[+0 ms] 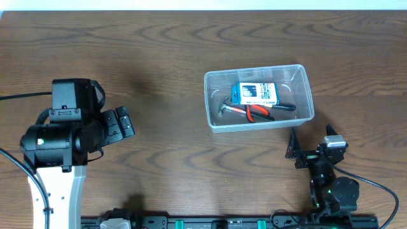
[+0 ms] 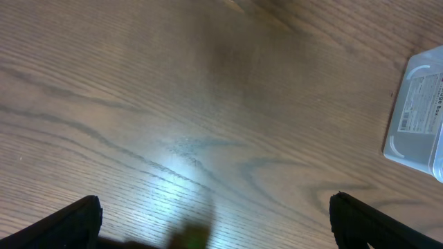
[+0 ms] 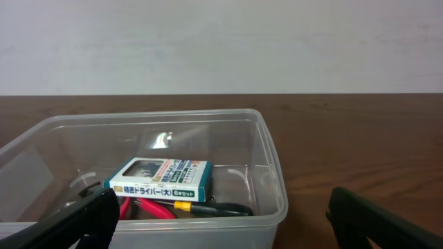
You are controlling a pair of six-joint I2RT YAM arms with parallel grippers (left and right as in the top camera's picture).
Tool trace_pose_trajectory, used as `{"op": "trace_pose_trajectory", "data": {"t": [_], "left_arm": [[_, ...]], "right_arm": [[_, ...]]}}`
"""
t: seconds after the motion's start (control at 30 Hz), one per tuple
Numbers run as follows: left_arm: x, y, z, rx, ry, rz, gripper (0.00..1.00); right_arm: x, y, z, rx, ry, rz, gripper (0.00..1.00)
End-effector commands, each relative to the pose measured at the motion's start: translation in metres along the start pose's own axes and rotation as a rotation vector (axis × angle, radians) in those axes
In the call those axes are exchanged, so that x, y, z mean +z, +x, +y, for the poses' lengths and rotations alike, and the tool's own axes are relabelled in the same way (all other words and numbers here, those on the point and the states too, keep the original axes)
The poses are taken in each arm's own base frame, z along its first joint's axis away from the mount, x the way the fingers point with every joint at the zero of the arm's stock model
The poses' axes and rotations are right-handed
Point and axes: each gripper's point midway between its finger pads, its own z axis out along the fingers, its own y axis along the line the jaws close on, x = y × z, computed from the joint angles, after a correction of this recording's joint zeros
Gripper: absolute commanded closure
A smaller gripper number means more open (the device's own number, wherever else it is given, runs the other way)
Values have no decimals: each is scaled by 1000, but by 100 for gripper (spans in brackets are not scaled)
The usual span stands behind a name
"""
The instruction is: Pack container
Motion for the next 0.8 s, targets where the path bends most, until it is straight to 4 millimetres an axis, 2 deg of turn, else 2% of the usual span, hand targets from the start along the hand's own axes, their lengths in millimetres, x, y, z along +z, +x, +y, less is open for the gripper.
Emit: {"op": "trace_pose_trajectory", "data": {"t": [0.0,0.27,0.43,0.6,0.77], "left_arm": [[-3,-3,1,-17,-3,-12,2],[-3,-3,1,-16,-3,-12,2],[-11,-2,1,-17,7,-43,2],[-34,3,4,-21,33,-133,2],[-68,21,10,-26,71,-263,2]], "right_arm": [[0,1,0,1,5,0,1],[0,1,0,1,5,0,1],[0,1,0,1,5,0,1],[0,1,0,1,4,0,1],[0,1,0,1,5,0,1]]}}
